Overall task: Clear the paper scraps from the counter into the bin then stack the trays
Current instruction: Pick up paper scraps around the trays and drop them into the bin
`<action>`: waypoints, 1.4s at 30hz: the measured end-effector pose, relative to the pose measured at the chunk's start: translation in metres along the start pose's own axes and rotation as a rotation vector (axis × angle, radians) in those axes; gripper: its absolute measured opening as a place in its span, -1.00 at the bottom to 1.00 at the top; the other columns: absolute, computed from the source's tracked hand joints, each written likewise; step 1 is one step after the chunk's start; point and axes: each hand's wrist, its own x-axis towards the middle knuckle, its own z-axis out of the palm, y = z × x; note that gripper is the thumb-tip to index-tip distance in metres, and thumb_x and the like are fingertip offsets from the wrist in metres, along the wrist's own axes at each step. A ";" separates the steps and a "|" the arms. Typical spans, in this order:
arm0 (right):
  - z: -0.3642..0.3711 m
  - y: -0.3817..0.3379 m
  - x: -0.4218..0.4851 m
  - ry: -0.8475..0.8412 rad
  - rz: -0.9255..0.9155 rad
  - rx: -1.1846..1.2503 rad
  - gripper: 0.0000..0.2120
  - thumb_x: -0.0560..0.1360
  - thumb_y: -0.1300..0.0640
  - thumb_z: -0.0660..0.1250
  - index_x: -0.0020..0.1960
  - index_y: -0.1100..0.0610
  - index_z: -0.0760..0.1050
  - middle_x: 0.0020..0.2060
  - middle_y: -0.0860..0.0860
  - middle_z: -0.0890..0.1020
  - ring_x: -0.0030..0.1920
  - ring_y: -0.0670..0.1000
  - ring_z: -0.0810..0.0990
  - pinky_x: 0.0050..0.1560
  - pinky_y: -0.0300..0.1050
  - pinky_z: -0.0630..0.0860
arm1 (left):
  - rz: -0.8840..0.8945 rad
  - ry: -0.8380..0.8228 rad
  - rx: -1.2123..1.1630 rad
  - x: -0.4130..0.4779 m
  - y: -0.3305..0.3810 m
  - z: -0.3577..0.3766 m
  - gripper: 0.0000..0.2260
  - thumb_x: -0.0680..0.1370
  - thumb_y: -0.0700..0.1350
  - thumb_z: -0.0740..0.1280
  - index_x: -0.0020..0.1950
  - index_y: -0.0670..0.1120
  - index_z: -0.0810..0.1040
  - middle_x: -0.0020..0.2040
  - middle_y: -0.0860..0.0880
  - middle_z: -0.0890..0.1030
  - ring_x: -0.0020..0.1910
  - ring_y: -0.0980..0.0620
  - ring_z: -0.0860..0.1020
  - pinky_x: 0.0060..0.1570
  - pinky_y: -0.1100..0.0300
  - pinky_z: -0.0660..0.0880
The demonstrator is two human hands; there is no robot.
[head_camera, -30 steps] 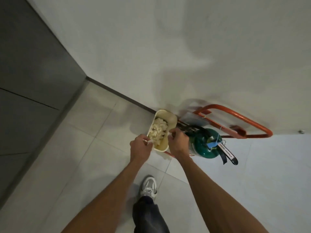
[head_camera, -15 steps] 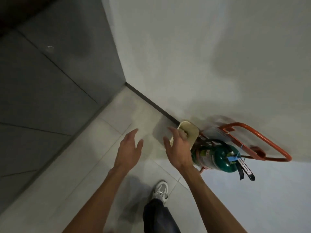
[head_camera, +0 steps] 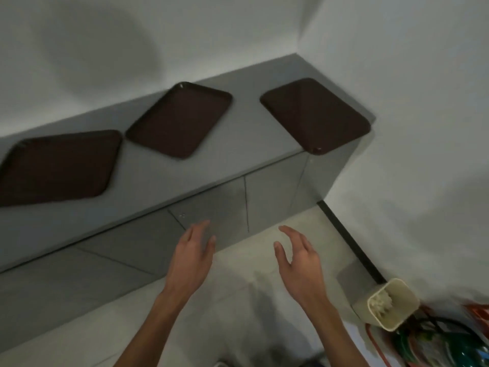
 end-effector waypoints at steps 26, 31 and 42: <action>0.402 -0.475 0.106 -0.479 -0.586 0.018 -0.70 0.67 -0.05 0.29 0.39 -0.07 0.52 0.31 -0.12 0.60 0.31 -0.07 0.58 0.39 -0.17 0.47 | -0.504 0.497 -0.023 0.032 -0.391 -0.395 -0.74 0.65 -0.03 0.33 0.33 -0.01 0.56 0.26 -0.01 0.63 0.24 -0.02 0.60 0.31 0.08 0.49; 0.469 -0.548 0.139 -0.547 -0.596 -0.041 -0.69 0.68 -0.03 0.30 0.41 -0.10 0.49 0.32 -0.11 0.60 0.28 -0.07 0.60 0.32 -0.12 0.55 | -0.541 0.428 0.018 0.084 -0.458 -0.444 -0.72 0.65 -0.04 0.33 0.36 -0.03 0.56 0.28 -0.02 0.64 0.24 -0.04 0.61 0.28 0.12 0.49; 0.577 -0.642 0.182 -0.460 -0.456 -0.103 -0.70 0.69 -0.02 0.28 0.41 -0.09 0.48 0.31 -0.08 0.59 0.22 -0.05 0.61 0.27 -0.07 0.58 | -0.505 0.188 0.125 0.288 -0.622 -0.555 -0.67 0.60 -0.04 0.34 0.35 -0.08 0.52 0.30 -0.17 0.55 0.27 -0.24 0.54 0.24 -0.09 0.52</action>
